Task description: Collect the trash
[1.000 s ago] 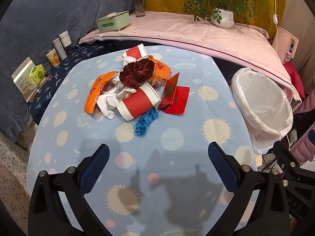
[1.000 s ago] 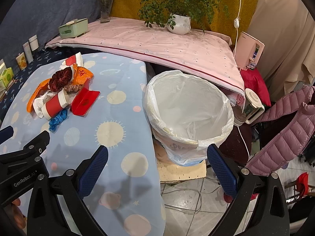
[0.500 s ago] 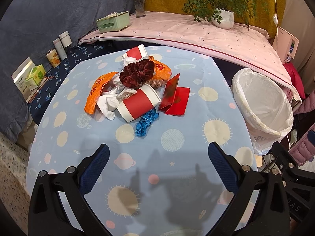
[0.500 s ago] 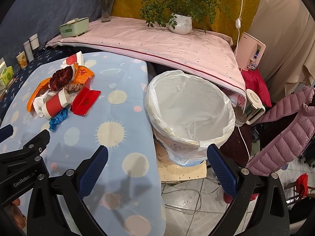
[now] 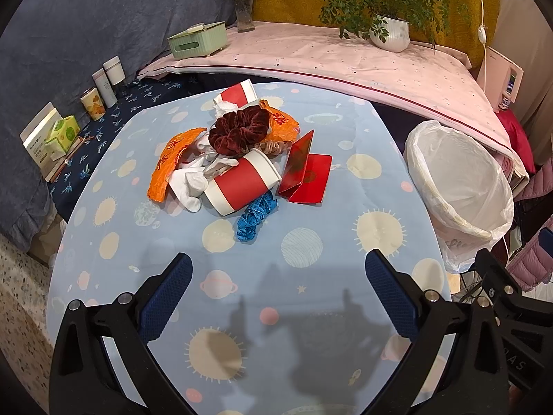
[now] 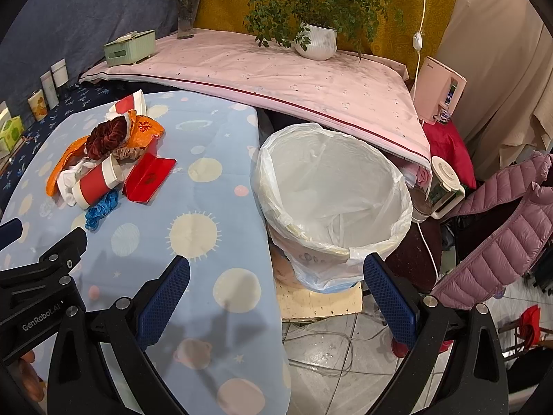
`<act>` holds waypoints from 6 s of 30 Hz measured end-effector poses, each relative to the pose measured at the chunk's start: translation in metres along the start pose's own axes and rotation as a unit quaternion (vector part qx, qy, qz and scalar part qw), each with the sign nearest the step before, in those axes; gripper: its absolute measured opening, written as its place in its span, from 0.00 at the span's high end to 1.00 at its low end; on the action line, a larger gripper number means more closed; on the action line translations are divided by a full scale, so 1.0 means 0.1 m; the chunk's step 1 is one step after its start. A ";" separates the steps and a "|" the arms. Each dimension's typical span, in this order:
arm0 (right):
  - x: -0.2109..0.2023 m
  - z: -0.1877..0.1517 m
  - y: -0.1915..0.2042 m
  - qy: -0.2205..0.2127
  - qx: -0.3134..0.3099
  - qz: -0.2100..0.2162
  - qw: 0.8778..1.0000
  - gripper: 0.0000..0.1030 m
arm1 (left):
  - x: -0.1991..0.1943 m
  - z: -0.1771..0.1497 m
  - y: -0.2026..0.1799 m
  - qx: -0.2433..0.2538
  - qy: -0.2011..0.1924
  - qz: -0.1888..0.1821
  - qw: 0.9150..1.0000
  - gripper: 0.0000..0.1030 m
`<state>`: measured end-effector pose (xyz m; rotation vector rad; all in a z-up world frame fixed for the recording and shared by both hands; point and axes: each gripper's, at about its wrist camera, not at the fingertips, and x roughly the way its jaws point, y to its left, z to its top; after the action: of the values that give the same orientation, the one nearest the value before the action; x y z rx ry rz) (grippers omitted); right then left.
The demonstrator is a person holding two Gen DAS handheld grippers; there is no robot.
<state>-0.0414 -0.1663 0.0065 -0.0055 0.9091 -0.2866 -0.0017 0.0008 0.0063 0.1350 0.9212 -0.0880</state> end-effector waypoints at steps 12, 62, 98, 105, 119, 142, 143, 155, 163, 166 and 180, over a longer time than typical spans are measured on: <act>0.00 0.00 0.00 0.000 0.000 0.000 1.000 0.07 | 0.00 0.01 -0.02 0.001 -0.004 0.000 1.000 0.07; 0.60 0.72 1.11 -0.038 0.002 0.065 0.997 0.09 | 1.01 0.41 1.69 -0.111 -0.003 0.027 0.993 0.07; 0.97 0.93 1.53 0.007 0.015 0.154 0.988 0.97 | 1.10 0.82 1.96 -0.146 -0.013 -0.051 0.988 0.88; 0.57 1.08 1.27 -0.038 0.028 0.148 0.988 0.97 | 0.73 1.01 1.63 -0.121 -0.045 -0.078 0.989 0.88; 0.25 1.01 0.54 -0.074 0.072 0.113 0.988 0.97 | 0.39 1.15 0.39 -0.029 -0.065 -0.143 0.987 0.88; 0.60 0.57 -0.84 -0.047 0.191 0.051 0.979 0.97 | 0.52 1.03 -1.35 0.100 -0.030 -0.226 0.968 0.88; 0.62 0.57 -0.88 -0.045 0.196 0.051 0.978 0.97 | 0.54 1.03 -1.40 0.105 -0.028 -0.230 0.967 0.88; 0.85 0.60 -1.21 -0.035 0.223 0.034 0.974 0.97 | 0.73 1.12 -1.74 0.126 -0.022 -0.257 0.958 0.85; 0.93 0.68 -1.26 -0.038 0.230 0.034 0.972 0.90 | 0.78 1.13 -1.76 0.119 -0.032 -0.242 0.962 0.41; 0.94 0.69 -1.26 -0.038 0.235 0.031 0.971 0.81 | 0.79 1.15 -1.73 0.118 -0.035 -0.232 0.965 0.38; 0.76 0.70 -1.05 -0.050 0.218 0.029 0.974 0.59 | 0.79 1.11 -1.39 0.089 -0.032 -0.200 0.975 0.33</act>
<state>0.0322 -0.2947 0.0038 0.4095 0.7295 -0.4224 0.1146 -0.1550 -0.0010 0.1117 0.8651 -0.5464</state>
